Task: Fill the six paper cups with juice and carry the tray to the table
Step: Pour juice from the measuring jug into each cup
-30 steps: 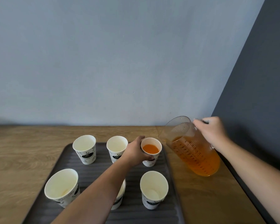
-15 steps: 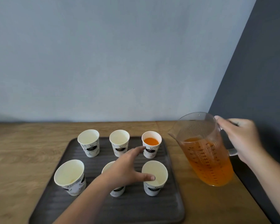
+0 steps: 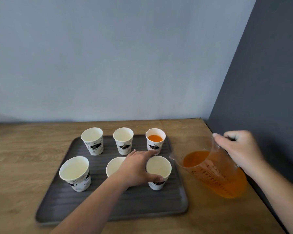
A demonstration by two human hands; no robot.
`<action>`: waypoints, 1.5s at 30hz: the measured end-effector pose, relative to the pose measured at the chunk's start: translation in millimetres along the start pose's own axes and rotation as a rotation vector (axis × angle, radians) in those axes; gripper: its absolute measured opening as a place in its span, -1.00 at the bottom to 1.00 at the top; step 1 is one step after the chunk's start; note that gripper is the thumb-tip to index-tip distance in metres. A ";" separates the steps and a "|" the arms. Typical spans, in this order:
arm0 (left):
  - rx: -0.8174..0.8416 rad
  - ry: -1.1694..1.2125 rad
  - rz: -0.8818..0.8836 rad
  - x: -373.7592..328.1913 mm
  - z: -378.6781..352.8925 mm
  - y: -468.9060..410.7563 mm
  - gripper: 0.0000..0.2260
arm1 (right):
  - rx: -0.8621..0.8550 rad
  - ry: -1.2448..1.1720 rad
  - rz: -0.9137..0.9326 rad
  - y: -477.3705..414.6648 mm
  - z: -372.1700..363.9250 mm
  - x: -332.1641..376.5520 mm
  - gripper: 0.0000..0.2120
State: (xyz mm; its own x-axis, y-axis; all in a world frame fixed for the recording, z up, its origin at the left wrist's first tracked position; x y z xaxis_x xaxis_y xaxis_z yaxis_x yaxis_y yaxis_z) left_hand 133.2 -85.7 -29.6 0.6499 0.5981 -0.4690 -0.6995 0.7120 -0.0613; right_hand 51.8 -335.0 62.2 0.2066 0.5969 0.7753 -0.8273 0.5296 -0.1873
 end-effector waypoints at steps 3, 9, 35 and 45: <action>0.005 -0.022 -0.002 1.4 -3.5 0.0 -0.20 | 0.006 0.050 0.031 2.1 -2.3 1.9 -0.51; 0.008 -0.016 0.010 1.9 -4.6 1.2 -0.23 | 0.028 0.132 0.080 4.0 -8.9 2.6 -0.52; -0.014 -0.003 0.006 6.3 -1.5 4.0 -0.25 | 0.034 0.314 0.201 -2.7 -14.9 17.7 -0.50; -0.011 0.002 0.024 9.5 -3.6 3.4 -0.23 | 0.040 0.344 0.204 -2.9 -13.2 24.4 -0.48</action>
State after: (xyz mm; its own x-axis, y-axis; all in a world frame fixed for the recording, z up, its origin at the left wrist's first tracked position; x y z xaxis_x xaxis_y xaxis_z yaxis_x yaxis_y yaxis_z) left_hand 135.9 -79.0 -37.4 0.6321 0.6142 -0.4725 -0.7182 0.6933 -0.0596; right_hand 66.2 -314.1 73.7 0.1935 0.8576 0.4766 -0.8874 0.3601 -0.2877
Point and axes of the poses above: each hand's wrist, its own y-axis away from the middle knuckle, its own z-axis out of the back of the hand, x = y × z, the point moved 5 cm from there along -y, towards the middle knuckle, and after that the axes turned 9 degrees about -z, right-handed, at the moved point
